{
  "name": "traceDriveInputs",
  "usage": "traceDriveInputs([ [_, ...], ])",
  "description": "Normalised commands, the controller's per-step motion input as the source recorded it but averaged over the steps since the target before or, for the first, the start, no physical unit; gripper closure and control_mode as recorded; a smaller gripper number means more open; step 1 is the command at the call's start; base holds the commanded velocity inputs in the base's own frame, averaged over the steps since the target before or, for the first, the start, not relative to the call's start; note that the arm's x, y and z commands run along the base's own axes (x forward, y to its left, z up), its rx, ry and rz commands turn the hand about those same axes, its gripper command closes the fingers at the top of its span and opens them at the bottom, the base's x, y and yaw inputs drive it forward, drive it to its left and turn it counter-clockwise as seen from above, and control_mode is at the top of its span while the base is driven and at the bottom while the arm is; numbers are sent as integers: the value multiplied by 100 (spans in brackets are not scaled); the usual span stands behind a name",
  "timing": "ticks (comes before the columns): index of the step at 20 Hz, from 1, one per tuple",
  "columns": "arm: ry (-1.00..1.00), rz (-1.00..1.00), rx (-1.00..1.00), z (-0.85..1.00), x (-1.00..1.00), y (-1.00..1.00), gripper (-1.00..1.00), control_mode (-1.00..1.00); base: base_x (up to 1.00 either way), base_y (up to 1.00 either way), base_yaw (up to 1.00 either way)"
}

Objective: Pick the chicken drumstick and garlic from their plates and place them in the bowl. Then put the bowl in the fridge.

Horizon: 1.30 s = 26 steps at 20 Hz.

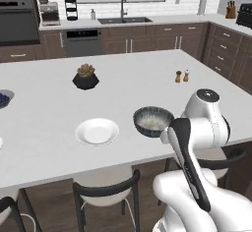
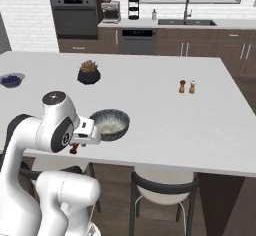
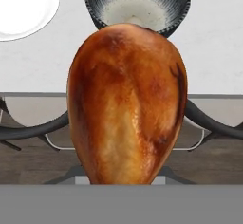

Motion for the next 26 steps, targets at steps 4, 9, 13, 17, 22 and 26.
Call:
traceDriveInputs([
  [4, 0, 0, 0, 0, 0, 0, 100, 100, 71, 11, -2],
  [9, 0, 0, 0, 0, 0, 0, 100, 100, 5, -1, 4],
  [13, -9, 0, -1, 4, 13, 0, 100, -100, 4, 0, 0],
  [17, -14, 0, -8, 28, 66, 0, 100, -100, 0, 0, 0],
  [22, -10, -3, -4, 49, 90, 0, 100, -100, 0, 0, 0],
  [26, 12, -10, 12, 32, 99, -2, 100, -100, 0, 0, 0],
])
